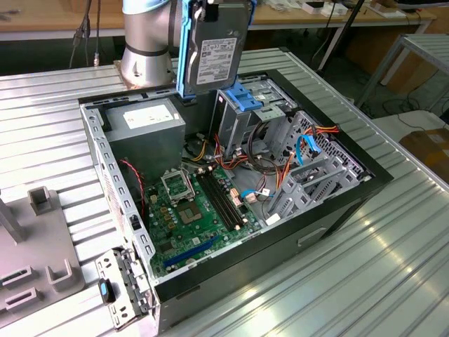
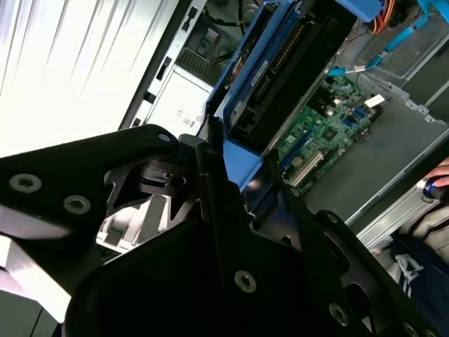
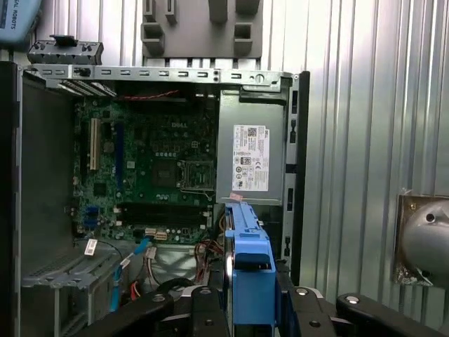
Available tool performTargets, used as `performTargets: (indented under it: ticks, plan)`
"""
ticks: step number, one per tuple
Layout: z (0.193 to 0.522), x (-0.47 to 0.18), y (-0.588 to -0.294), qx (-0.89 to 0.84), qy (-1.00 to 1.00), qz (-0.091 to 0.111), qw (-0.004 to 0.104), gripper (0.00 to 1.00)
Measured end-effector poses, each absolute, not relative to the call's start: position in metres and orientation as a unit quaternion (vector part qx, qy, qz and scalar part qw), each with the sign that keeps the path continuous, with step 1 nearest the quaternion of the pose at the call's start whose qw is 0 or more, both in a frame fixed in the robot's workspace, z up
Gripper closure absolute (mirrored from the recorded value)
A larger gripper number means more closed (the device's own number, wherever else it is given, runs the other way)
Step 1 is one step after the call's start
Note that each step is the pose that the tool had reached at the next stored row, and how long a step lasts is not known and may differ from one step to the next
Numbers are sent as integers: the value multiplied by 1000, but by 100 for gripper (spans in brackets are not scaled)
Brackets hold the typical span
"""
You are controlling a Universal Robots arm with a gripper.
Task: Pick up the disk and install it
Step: 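Pick up the disk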
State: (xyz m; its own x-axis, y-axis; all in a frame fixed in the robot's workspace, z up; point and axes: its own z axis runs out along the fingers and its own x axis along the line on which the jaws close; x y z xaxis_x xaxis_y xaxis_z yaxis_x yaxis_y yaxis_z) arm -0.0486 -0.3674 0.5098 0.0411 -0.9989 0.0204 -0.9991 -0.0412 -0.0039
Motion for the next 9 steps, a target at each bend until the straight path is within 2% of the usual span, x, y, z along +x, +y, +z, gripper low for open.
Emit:
performTargets:
  ticks: [9]
  plan:
    - [510, -15, -367, 721, -692, 9, 6, 64]
